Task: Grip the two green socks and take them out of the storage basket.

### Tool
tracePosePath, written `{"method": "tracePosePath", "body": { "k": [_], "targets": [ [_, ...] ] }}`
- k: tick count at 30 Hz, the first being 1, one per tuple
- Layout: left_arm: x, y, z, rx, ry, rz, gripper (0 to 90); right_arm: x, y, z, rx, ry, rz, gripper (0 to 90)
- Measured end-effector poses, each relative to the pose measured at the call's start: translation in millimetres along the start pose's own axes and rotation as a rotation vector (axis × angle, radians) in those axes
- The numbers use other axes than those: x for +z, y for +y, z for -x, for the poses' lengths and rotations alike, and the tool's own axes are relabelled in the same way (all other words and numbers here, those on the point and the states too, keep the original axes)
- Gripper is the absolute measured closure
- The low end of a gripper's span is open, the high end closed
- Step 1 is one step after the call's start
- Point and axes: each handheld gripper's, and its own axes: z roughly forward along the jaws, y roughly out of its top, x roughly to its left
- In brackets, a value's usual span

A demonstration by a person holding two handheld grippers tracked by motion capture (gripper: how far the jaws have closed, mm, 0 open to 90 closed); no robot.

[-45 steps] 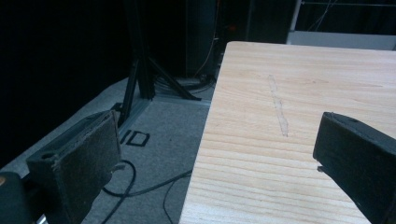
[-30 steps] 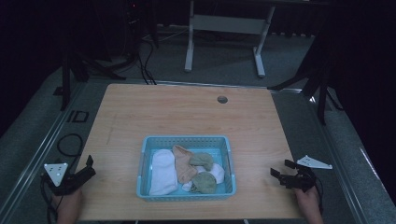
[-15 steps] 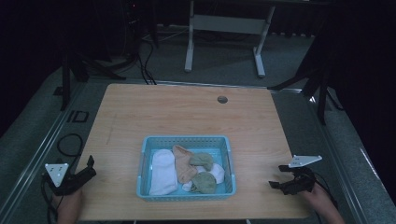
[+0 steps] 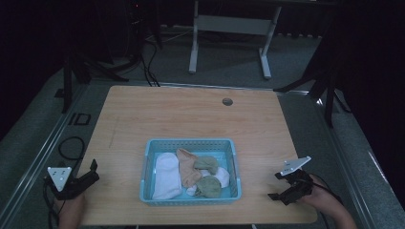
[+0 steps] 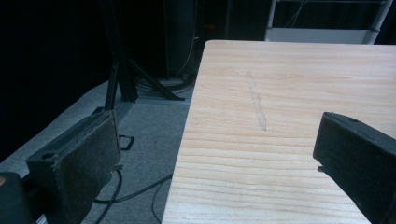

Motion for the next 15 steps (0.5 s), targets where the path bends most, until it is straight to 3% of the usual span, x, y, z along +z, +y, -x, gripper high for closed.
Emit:
{"method": "tracePosePath", "body": {
  "k": [8,15],
  "targets": [
    [0.0,0.0,2.0,0.018,0.014,-0.001,0.4,-2.0,16.1,-4.6,-0.014,0.009,-0.025,12.7],
    [0.4,0.1,2.1,0.019,0.006,-0.003,0.4,-9.0,33.7,-6.7,-0.027,0.009,-0.007,12.7]
  ]
}}
